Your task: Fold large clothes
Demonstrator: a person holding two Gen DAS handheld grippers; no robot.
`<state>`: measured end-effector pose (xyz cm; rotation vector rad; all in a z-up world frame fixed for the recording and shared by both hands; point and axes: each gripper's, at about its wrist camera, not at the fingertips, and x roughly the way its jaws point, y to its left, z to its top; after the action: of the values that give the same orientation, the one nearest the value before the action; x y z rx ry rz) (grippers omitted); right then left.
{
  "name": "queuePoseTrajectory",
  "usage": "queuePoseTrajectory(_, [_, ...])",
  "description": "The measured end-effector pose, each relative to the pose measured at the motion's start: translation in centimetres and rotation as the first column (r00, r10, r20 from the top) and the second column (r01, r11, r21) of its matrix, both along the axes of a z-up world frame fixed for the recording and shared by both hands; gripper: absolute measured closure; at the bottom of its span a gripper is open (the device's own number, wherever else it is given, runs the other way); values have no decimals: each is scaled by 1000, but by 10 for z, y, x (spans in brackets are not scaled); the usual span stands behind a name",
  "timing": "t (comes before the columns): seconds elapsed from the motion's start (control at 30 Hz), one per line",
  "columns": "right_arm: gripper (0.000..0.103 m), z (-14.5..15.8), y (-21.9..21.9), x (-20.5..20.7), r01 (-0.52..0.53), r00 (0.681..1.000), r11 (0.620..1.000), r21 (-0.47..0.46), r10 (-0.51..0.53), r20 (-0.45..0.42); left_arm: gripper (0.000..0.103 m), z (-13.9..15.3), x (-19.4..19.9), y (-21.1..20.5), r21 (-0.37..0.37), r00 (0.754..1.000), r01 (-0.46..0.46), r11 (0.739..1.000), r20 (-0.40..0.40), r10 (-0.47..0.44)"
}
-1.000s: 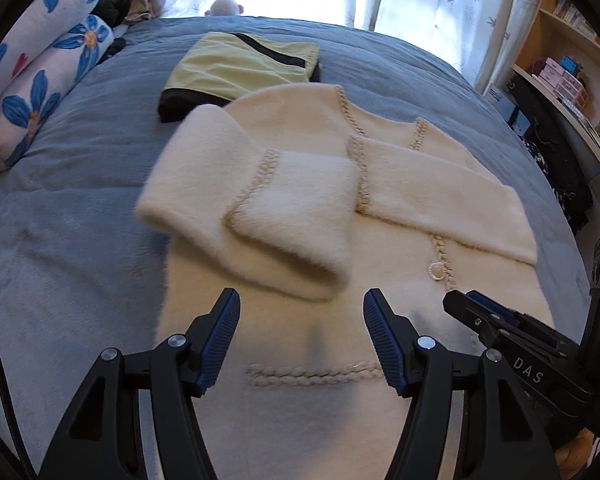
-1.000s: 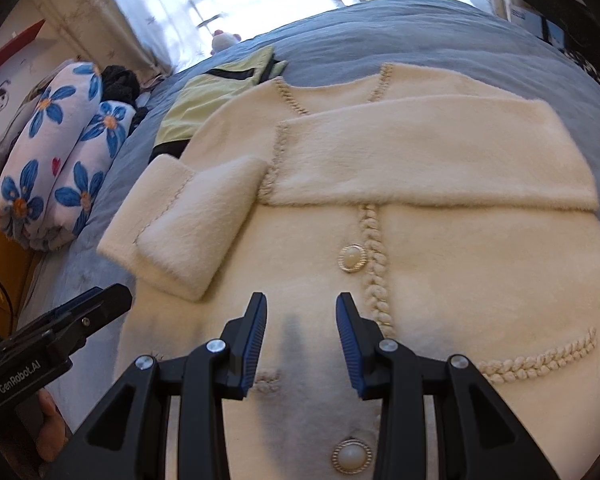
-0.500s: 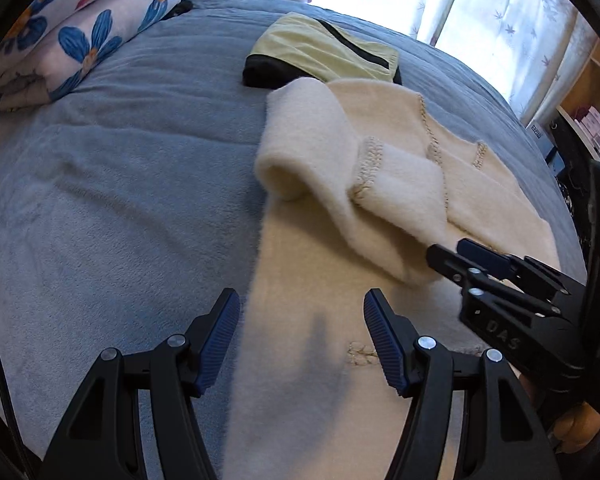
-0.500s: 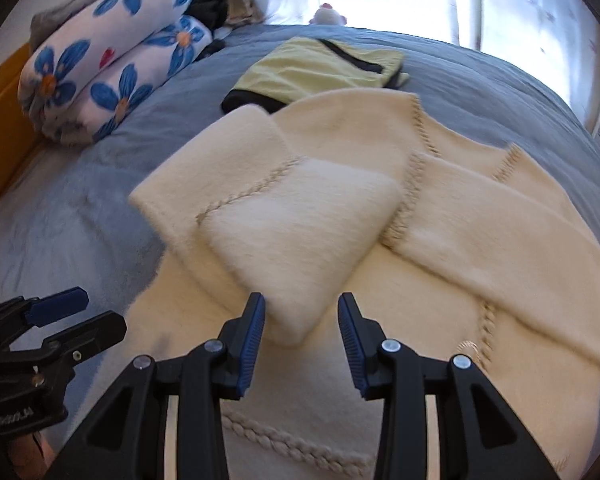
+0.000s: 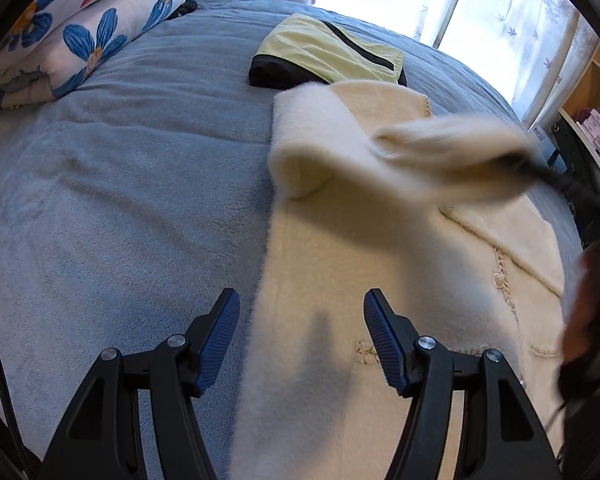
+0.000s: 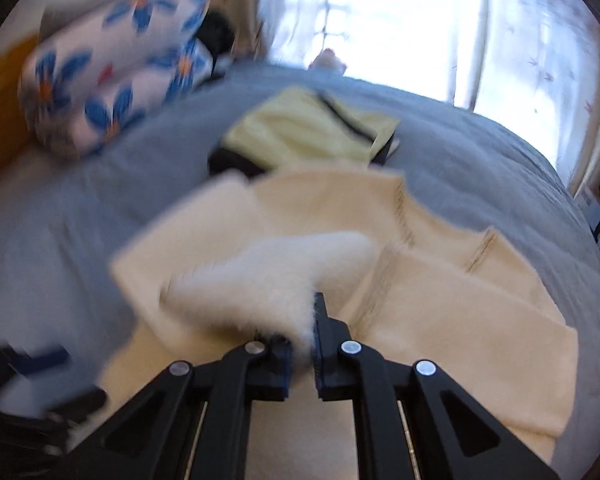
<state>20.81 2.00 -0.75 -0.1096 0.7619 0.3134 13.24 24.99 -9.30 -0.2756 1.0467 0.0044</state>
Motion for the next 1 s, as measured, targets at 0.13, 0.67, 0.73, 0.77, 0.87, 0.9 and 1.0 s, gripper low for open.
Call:
queuePoseTrajectory(0.13, [92,6,-77,0,143,989,980,137,-138,-44,40,-1,-2,-4,17,1000,13,1000,9,-13])
queuePoseTrajectory(0.67, [67,-62,-145,-4,220,943,975,-3,-213,-256,40,-4,73,-2,43,994,108,993,-7,-108])
queuePoseTrajectory(0.73, [60,-58,-114,0,107,971,993,-40,-113,-209,40,-10,95,5,27,995,95,995,-25,-95])
queuePoseTrajectory(0.77, [58,-58,-99,2,55,980,996,-68,-67,-186,40,-13,104,9,16,995,96,995,-32,-95])
queuePoseTrajectory(0.87, [57,-65,-52,-3,-70,996,956,-285,51,-75,40,-25,132,17,-16,994,80,997,-74,-81])
queuePoseTrajectory(0.9, [57,-70,-40,-3,-91,996,931,-353,79,-50,40,-30,140,19,-21,993,75,997,-91,-77])
queuePoseTrajectory(1.0, [57,-90,-15,-1,-146,989,831,-537,141,-52,40,-42,155,17,-12,988,86,996,-130,-86])
